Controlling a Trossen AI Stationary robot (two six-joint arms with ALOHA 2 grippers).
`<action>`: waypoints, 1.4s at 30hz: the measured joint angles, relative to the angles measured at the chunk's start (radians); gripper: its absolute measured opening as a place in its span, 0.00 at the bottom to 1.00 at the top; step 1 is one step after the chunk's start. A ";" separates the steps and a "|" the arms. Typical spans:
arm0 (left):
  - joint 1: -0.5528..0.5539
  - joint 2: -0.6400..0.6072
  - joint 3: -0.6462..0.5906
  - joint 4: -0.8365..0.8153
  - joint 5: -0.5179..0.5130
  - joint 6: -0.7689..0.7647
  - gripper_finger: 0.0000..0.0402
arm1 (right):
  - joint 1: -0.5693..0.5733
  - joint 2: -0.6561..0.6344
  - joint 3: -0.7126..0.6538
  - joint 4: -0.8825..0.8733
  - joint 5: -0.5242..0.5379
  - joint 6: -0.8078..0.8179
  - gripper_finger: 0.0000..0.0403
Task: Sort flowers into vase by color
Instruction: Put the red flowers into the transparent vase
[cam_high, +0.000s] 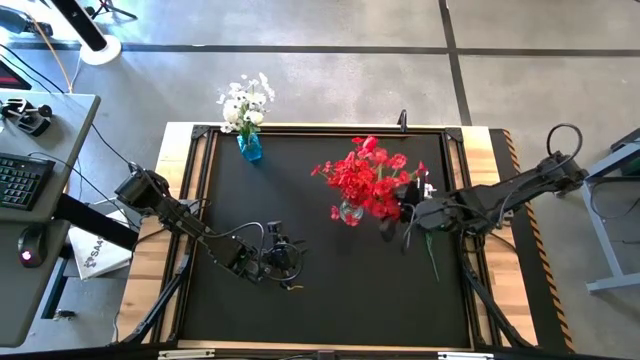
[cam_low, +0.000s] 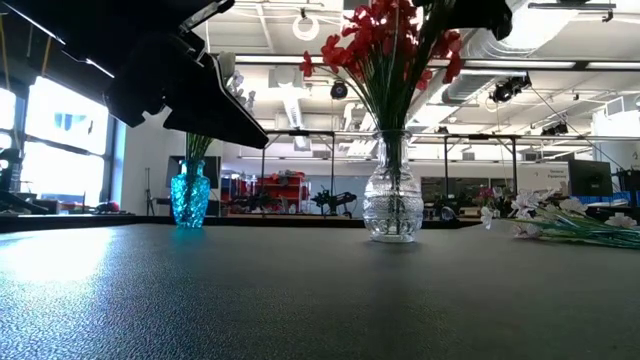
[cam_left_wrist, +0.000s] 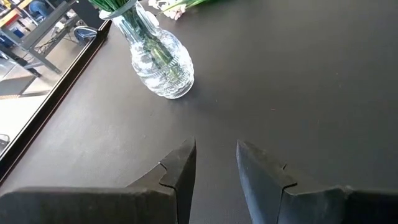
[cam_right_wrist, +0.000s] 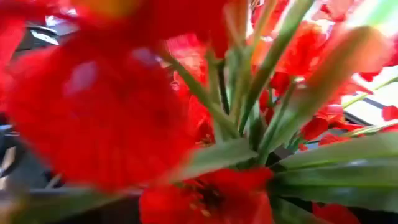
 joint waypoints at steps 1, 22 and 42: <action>0.000 0.000 0.000 0.001 0.000 0.000 0.27 | 0.003 0.002 0.000 -0.001 0.016 -0.001 0.48; 0.000 0.000 0.000 0.036 0.030 0.010 0.27 | -0.067 0.207 0.000 0.118 -0.079 -0.035 0.10; 0.000 0.000 0.000 0.045 0.031 0.013 0.27 | -0.055 0.100 0.000 0.100 -0.216 -0.048 0.60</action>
